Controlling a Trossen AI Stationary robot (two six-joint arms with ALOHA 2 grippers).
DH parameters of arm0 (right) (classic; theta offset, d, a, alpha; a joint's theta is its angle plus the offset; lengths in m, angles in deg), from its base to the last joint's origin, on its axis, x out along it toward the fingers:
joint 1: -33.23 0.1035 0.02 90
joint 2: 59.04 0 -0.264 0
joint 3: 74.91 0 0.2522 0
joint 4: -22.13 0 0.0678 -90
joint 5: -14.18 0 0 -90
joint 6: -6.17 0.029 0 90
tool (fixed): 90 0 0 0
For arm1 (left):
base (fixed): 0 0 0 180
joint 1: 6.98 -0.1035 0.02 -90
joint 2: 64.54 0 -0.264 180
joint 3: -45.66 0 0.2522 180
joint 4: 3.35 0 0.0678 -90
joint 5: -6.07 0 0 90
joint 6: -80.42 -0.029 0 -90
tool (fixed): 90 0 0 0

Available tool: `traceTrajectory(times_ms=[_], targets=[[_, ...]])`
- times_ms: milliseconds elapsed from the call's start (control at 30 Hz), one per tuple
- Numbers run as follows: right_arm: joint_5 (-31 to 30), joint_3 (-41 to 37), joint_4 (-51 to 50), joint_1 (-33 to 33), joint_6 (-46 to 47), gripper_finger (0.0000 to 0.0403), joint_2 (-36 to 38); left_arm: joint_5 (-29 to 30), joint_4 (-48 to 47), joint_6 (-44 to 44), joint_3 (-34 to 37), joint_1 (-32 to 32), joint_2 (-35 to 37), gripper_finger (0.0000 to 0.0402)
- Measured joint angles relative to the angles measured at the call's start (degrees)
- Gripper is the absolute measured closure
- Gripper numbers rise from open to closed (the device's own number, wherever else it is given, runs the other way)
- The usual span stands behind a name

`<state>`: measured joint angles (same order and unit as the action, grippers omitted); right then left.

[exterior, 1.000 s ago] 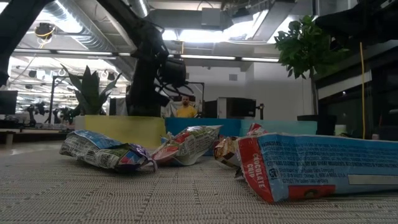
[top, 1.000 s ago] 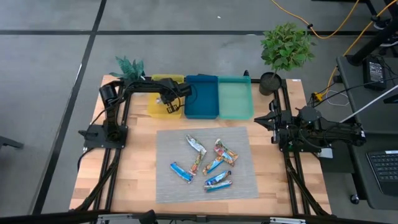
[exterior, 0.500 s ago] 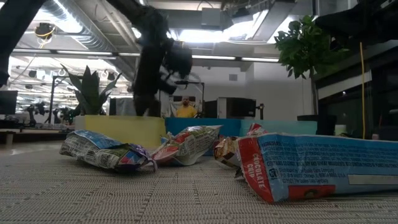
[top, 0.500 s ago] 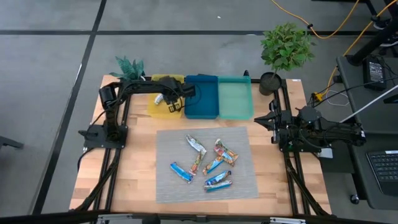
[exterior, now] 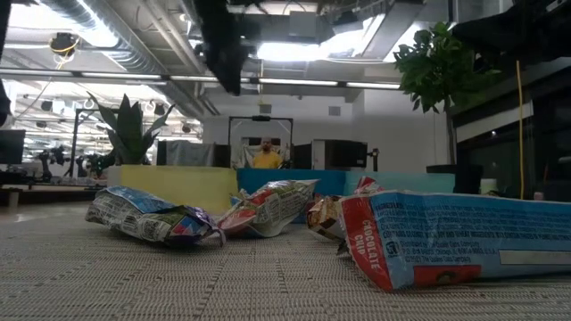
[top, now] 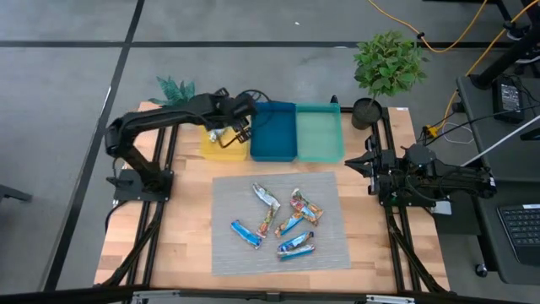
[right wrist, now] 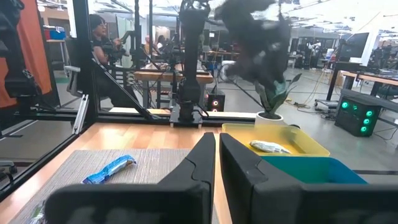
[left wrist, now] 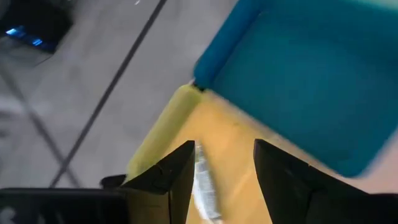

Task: Pick and place Granola Bars by type
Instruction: Put the red granola bar into the blue bin

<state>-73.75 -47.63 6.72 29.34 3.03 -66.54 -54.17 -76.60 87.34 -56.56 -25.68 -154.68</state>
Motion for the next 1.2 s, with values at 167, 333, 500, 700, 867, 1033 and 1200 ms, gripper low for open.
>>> traceTrajectory(times_ms=[167,333,500,700,867,1033,1200], targets=[[0.0,0.0,0.0,0.0,0.0,0.0375,0.0,-4.6,2.6,0.5,0.0,3.2,5.0,0.0245],[0.0,0.0,0.0,0.0,-0.1,0.0375,0.0,-9.3,5.9,1.4,0.0,7.0,8.1,0.0245],[0.0,0.0,0.0,0.0,-0.1,0.0375,0.0,-11.9,7.8,0.7,0.0,10.9,9.4,0.0245],[0.0,0.0,0.0,0.0,-0.1,0.0375,0.0,-15.4,8.1,-2.2,0.0,15.7,9.4,0.0245],[0.0,0.0,0.0,0.0,0.0,0.0375,0.0,-17.5,8.3,-3.9,0.0,19.3,9.4,0.0245],[0.0,0.0,0.0,0.0,0.0,0.0375,0.0,-18.9,8.3,-3.8,0.0,22.0,9.4,0.0245],[0.0,0.0,0.0,0.0,0.0,0.0375,0.0,-22.7,8.3,-3.7,0.0,23.4,9.4,0.0245]])
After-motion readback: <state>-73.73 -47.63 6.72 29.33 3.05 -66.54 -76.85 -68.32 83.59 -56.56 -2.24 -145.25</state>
